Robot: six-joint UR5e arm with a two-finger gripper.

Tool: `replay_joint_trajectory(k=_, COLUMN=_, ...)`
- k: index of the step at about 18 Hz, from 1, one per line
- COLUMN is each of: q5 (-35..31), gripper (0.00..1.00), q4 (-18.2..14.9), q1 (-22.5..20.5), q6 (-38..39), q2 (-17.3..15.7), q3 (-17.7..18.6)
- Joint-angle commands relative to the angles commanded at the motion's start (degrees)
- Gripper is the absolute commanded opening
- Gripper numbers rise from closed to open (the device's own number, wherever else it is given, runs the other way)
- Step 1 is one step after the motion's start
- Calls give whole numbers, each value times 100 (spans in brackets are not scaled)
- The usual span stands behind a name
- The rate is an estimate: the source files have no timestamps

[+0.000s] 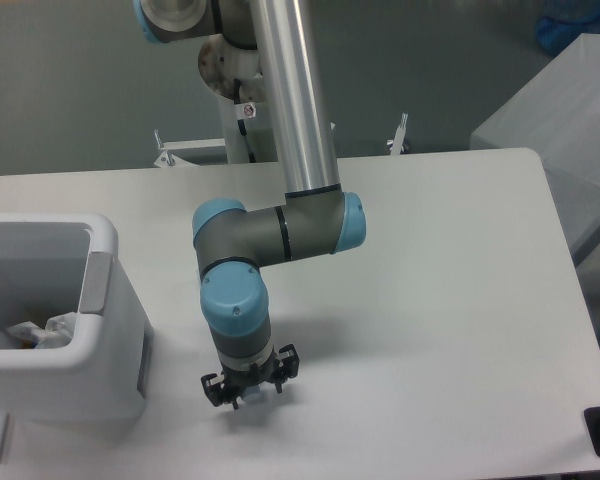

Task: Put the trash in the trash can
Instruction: 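Close the gripper on the bottle cap end and lift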

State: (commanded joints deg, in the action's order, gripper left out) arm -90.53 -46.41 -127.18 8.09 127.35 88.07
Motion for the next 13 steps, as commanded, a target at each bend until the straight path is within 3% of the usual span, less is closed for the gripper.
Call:
replay_joint_trajectory(k=7, q5=0, gripper=42, q4=0, q1=9, q6=9, q2=-35, q3=18)
replay_joint_trajectory(k=13, q5=26, gripper=41, q4=0, q1=-131, q6=-53, q2=-333, q3=-123)
